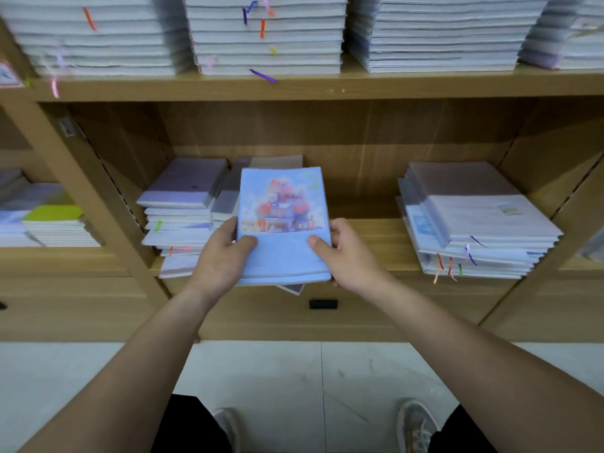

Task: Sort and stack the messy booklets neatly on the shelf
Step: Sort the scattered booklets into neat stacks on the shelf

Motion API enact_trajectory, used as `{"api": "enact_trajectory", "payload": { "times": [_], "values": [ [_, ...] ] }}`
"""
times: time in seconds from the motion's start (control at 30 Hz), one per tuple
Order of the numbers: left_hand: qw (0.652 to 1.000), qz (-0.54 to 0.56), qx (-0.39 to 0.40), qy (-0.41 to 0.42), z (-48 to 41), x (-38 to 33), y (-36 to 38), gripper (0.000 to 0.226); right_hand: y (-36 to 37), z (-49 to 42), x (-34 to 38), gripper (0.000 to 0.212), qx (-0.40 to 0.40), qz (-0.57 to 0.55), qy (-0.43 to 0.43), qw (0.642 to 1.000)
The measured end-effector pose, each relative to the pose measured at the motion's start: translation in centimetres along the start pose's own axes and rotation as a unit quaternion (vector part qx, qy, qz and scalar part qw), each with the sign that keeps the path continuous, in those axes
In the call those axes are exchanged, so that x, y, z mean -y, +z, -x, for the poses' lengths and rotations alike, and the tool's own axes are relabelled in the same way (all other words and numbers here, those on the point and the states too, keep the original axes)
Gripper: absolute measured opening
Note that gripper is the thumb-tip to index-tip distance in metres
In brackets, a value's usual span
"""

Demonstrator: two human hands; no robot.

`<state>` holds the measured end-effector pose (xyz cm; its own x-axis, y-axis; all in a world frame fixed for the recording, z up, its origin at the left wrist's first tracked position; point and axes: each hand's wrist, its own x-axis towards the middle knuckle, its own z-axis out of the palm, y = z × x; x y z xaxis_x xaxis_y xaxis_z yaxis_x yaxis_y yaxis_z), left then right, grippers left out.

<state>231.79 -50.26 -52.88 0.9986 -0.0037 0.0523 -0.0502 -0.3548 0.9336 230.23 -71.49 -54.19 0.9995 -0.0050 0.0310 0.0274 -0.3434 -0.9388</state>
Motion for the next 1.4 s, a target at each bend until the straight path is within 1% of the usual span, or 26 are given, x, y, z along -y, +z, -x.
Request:
{"api": "enact_trajectory", "payload": {
  "times": [0.07,0.13,0.2,0.27,0.33,0.4,0.5,0.57,0.63,0.7,0.77,0.8,0.83,0.9,0.97,1.0,1.03,1.1,1.17,1.27,1.33,1.4],
  "values": [
    [1.000,0.004,-0.007,-0.005,-0.1,0.2,-1.4,0.020,0.7,-0.2,1.2,0.015,-0.017,-0.032,-0.016,0.999],
    [0.999,0.012,-0.035,-0.015,-0.3,0.2,-3.4,0.019,1.5,-0.5,2.7,0.016,-0.031,-0.052,-0.020,0.998],
    [0.996,0.009,-0.084,-0.025,-0.6,0.8,-5.8,0.021,2.9,-1.1,4.3,0.017,-0.041,-0.056,-0.016,0.997],
    [0.991,-0.021,-0.129,-0.039,-1.1,2.0,-8.2,0.025,4.9,-2.4,5.5,0.018,-0.053,-0.057,-0.015,0.997],
    [0.985,-0.050,-0.154,-0.062,-1.5,3.7,-10.2,0.033,7.2,-4.4,6.7,0.020,-0.069,-0.053,-0.010,0.996],
    [0.981,-0.085,-0.151,-0.084,-1.4,4.5,-11.4,0.037,9.8,-7.2,7.8,0.021,-0.081,-0.058,0.002,0.995],
    [0.977,-0.119,-0.147,-0.100,-1.3,5.9,-12.8,0.029,14.0,-12.0,9.2,0.021,-0.087,-0.070,0.017,0.994],
    [0.976,-0.133,-0.139,-0.107,-1.3,7.1,-13.4,0.032,16.2,-14.7,10.0,0.024,-0.106,-0.048,0.022,0.993],
    [0.975,-0.150,-0.122,-0.109,-1.6,8.2,-13.9,0.033,18.0,-16.7,11.0,0.026,-0.097,-0.028,0.036,0.994],
    [0.975,-0.164,-0.107,-0.109,-1.9,9.0,-14.1,0.032,19.1,-18.2,11.8,0.032,-0.049,0.023,0.048,0.997],
    [0.976,-0.165,-0.097,-0.105,-2.2,9.7,-14.2,0.034,19.1,-19.0,12.2,0.042,0.024,0.135,0.052,0.989],
    [0.977,-0.160,-0.092,-0.105,-2.3,9.9,-14.2,0.036,18.8,-19.0,12.3,0.046,0.058,0.201,0.042,0.977],
    [0.979,-0.155,-0.088,-0.103,-2.5,10.0,-14.1,0.037,18.6,-18.9,12.2,0.049,0.085,0.277,0.021,0.957],
    [0.981,-0.146,-0.076,-0.102,-2.7,10.1,-14.0,0.039,18.3,-18.5,11.6,0.059,0.104,0.421,-0.036,0.901],
    [0.983,-0.143,-0.066,-0.097,-2.8,10.1,-13.6,0.040,18.5,-18.4,10.8,0.075,0.116,0.485,-0.091,0.862],
    [0.983,-0.144,-0.060,-0.094,-2.8,10.1,-13.4,0.040,18.7,-18.6,10.4,0.080,0.123,0.499,-0.112,0.850],
    [0.983,-0.147,-0.054,-0.094,-2.8,10.1,-13.3,0.040,18.8,-19.0,10.1,0.079,0.122,0.509,-0.124,0.843],
    [0.983,-0.150,-0.046,-0.096,-2.8,10.1,-13.2,0.039,18.9,-19.8,9.8,0.070,0.104,0.514,-0.125,0.842],
    [0.982,-0.152,-0.047,-0.101,-2.8,10.2,-13.3,0.039,19.1,-20.2,9.6,0.067,0.094,0.512,-0.113,0.846],
    [0.980,-0.156,-0.057,-0.107,-2.9,10.2,-13.5,0.037,19.1,-19.8,9.5,0.060,0.062,0.528,-0.145,0.835],
    [0.980,-0.158,-0.060,-0.108,-3.1,10.0,-13.2,0.037,17.7,-18.7,9.6,0.057,0.032,0.507,-0.179,0.843],
    [0.979,-0.172,-0.055,-0.097,-3.4,9.6,-12.3,0.038,15.2,-16.9,9.4,0.051,0.014,0.467,-0.209,0.859]
  ]
}}
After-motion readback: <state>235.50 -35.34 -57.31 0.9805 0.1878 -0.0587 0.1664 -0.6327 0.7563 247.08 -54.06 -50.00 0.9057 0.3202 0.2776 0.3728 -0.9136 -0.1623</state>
